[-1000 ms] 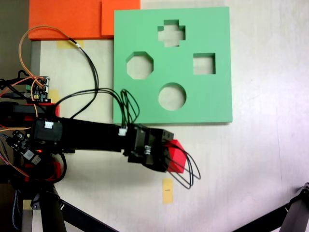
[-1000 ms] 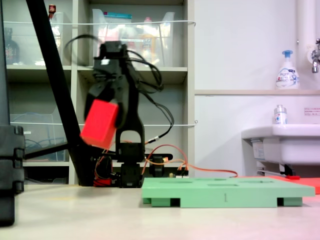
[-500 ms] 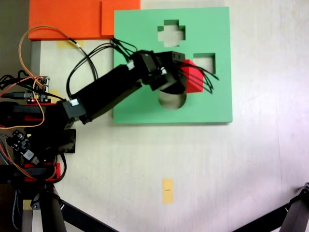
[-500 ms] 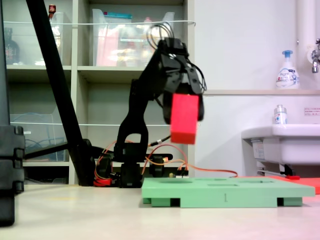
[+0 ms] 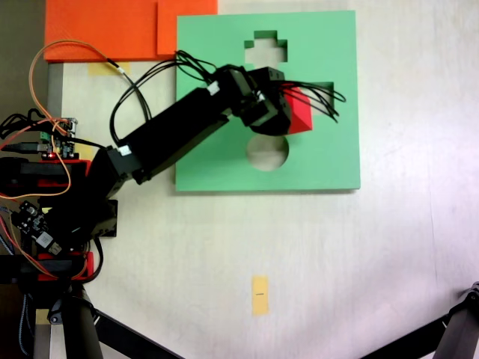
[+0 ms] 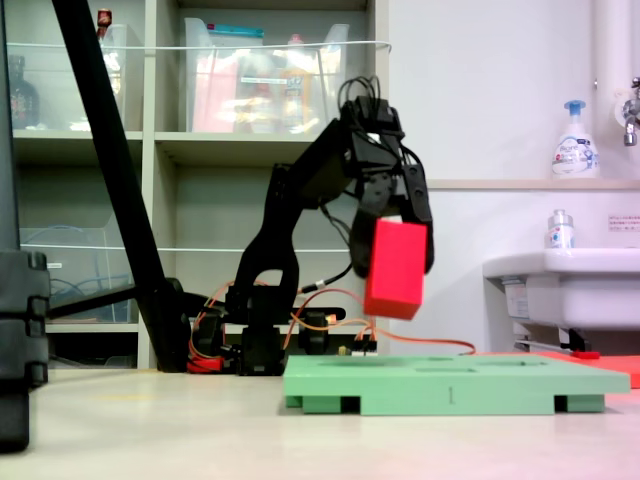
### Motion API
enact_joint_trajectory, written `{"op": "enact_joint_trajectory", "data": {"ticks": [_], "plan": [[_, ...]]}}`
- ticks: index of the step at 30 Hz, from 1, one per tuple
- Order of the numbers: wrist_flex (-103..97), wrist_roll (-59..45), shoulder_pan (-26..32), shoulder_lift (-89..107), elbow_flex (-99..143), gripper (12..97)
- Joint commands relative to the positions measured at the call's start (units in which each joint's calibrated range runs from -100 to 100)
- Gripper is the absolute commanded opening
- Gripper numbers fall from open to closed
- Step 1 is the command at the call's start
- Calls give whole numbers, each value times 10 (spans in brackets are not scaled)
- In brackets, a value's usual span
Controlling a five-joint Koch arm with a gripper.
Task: Put the square block into the corresponding hole
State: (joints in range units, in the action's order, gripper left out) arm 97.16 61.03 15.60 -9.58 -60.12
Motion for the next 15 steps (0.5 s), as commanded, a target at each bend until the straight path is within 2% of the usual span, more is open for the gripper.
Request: {"op": "enact_joint_trajectory", "data": {"ticks": [1, 15], "plan": [[-55, -2, 0, -1, -48, 223], [-147, 62, 14, -61, -49, 223]]}}
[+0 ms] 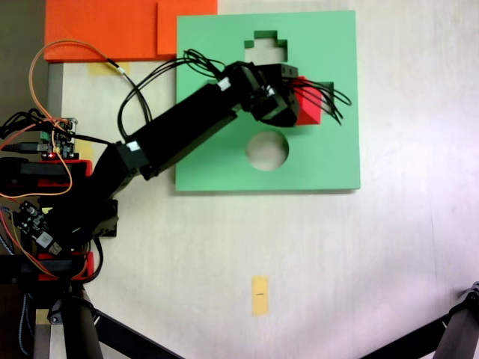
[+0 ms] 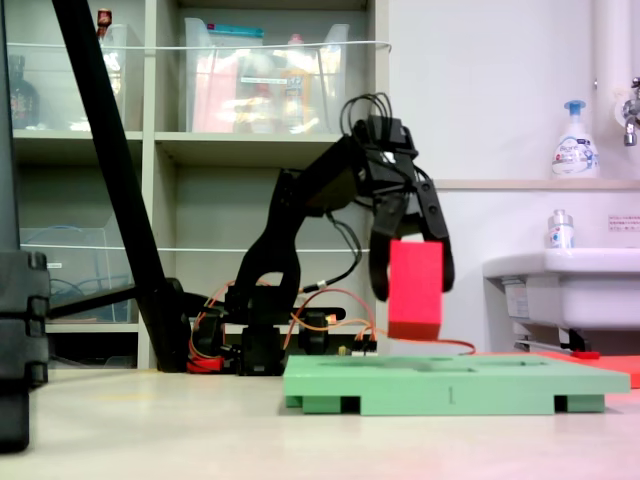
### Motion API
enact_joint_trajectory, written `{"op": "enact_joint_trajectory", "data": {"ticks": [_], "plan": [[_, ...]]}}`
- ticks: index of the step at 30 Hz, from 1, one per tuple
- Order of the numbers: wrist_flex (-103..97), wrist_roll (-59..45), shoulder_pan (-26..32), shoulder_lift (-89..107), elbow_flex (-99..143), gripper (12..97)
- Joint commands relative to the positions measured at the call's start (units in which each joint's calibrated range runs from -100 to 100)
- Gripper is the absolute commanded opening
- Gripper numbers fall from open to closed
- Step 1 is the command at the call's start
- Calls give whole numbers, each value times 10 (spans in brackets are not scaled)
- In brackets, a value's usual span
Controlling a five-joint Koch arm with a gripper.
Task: Put the square block into the corresponding hole
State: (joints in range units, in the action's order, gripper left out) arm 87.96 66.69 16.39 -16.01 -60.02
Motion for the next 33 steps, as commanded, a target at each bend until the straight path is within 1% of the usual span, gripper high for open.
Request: {"op": "enact_joint_trajectory", "data": {"ticks": [1, 33], "plan": [[-60, 6, 7, -1, -50, 223], [-138, 4, 15, -93, -86, 224]]}}
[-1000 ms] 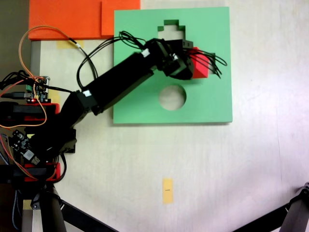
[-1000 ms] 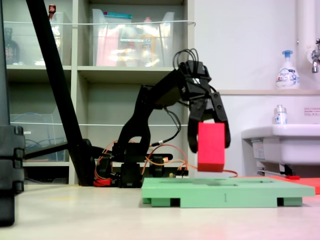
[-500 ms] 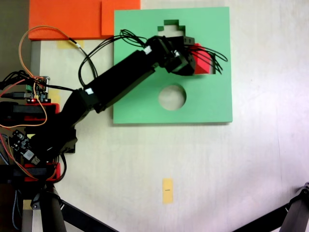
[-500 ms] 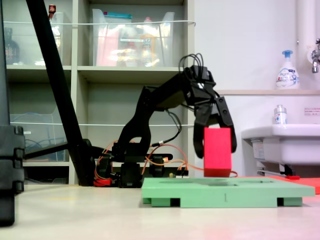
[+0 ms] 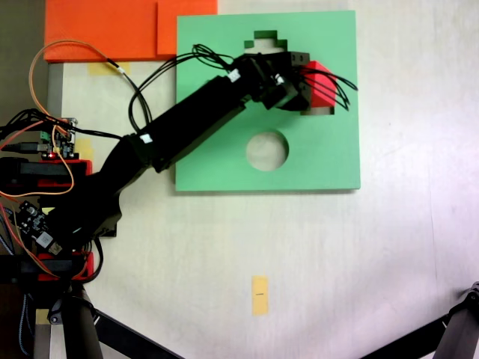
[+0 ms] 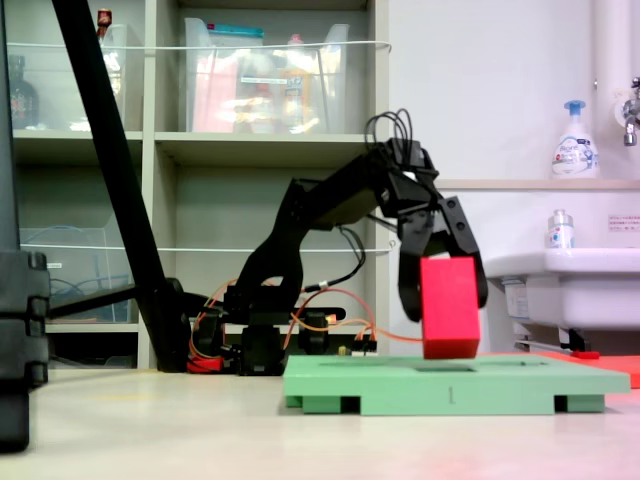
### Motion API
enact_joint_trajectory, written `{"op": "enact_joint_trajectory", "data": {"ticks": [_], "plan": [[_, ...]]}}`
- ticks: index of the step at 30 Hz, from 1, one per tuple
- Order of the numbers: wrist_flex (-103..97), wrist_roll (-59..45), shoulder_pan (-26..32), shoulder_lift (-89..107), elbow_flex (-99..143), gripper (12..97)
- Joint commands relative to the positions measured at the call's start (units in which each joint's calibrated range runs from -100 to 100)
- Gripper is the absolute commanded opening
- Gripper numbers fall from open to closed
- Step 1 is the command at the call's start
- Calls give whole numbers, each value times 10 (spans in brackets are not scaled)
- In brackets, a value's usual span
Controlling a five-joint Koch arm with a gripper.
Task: Put the square block into the corresponding hole
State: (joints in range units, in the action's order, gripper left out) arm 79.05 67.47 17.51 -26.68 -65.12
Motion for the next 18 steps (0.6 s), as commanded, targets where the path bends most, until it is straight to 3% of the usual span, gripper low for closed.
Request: {"op": "enact_joint_trajectory", "data": {"ticks": [1, 18], "plan": [[-48, -7, 3, 13, -35, 224], [-4, -21, 4, -4, -34, 224]]}}
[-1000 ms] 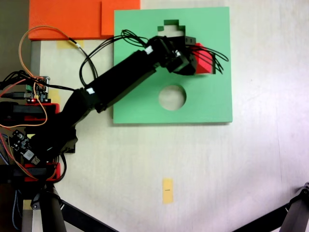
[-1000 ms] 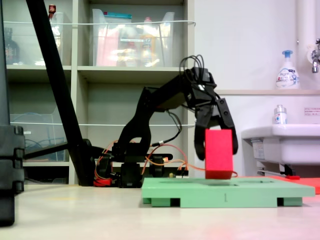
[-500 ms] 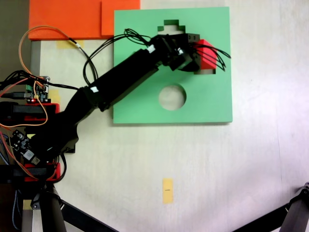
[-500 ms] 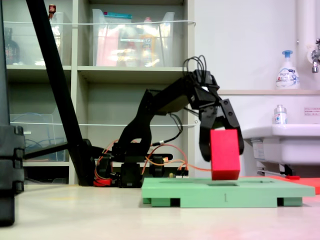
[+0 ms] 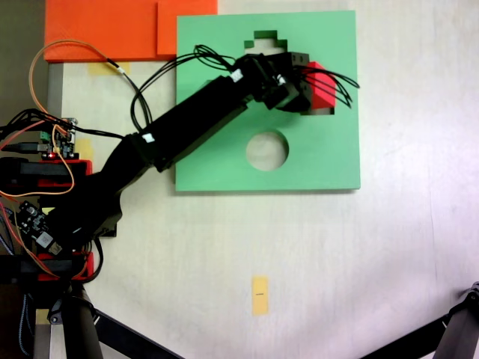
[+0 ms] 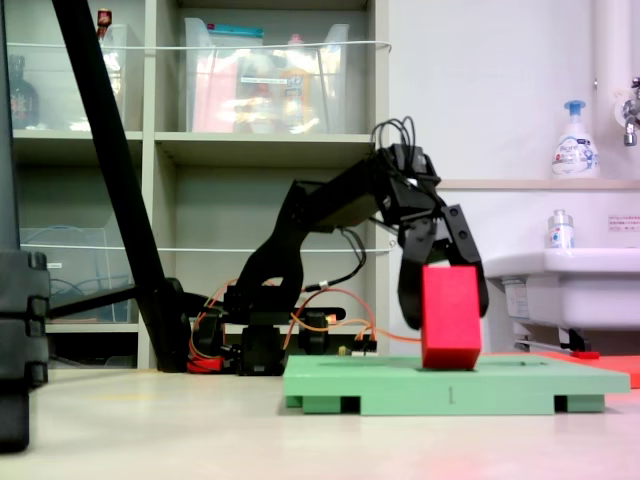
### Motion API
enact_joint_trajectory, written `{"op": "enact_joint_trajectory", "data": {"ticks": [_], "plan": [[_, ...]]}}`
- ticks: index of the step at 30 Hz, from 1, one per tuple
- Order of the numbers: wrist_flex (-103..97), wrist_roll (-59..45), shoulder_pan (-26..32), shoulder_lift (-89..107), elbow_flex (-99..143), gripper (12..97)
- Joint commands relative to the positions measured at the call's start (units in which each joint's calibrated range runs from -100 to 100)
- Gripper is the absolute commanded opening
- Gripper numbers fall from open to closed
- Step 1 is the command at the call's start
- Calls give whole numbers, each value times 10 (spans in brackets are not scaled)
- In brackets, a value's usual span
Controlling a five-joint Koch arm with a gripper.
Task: Put the square block into the corresponding hole
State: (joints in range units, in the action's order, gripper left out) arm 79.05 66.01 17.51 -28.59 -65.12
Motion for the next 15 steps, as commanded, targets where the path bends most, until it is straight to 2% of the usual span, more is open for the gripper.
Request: {"op": "enact_joint_trajectory", "data": {"ticks": [1, 15], "plan": [[-2, -7, 4, 11, -34, 224], [62, -7, 4, 36, -35, 224]]}}
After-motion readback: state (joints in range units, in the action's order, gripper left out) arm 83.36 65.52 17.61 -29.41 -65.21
